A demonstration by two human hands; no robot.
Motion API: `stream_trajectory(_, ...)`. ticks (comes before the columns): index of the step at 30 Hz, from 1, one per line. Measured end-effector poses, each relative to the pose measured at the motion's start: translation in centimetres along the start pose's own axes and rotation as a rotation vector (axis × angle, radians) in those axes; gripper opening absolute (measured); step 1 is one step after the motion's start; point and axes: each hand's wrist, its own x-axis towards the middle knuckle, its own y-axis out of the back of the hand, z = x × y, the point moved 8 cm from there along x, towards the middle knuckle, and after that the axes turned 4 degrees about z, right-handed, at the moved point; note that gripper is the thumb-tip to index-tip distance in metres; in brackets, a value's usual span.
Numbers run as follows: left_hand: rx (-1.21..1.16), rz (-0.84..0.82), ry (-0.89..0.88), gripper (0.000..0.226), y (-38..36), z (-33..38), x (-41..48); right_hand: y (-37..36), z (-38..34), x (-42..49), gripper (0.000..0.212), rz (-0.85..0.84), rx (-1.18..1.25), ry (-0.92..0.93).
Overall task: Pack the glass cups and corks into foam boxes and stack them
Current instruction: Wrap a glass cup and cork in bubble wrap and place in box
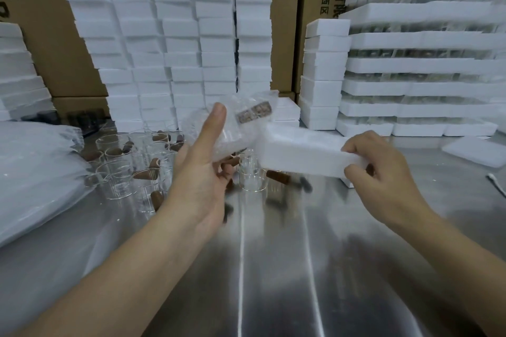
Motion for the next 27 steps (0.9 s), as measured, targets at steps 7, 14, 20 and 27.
stream_trajectory(7, 0.169, 0.049, -0.258, 0.081, 0.9, 1.4, 0.5, -3.9, -2.5, -1.9, 0.024, -0.389, -0.035, 0.112)
stream_trajectory(14, 0.713, -0.152, -0.374, 0.078, -1.0, -0.7, 0.4, -5.5, -2.7, -2.9, 0.012, -0.566, -0.240, 0.148)
stream_trajectory(20, 0.995, -0.295, -0.266, 0.080, -1.1, -3.8, 0.5, -5.2, -2.2, -2.7, 0.020, -0.590, -0.286, 0.136)
stream_trajectory(27, 1.123, -0.324, -0.225, 0.066, -0.8, -4.1, 0.4, -4.8, -0.7, -2.3, 0.016, -0.603, -0.280, 0.055)
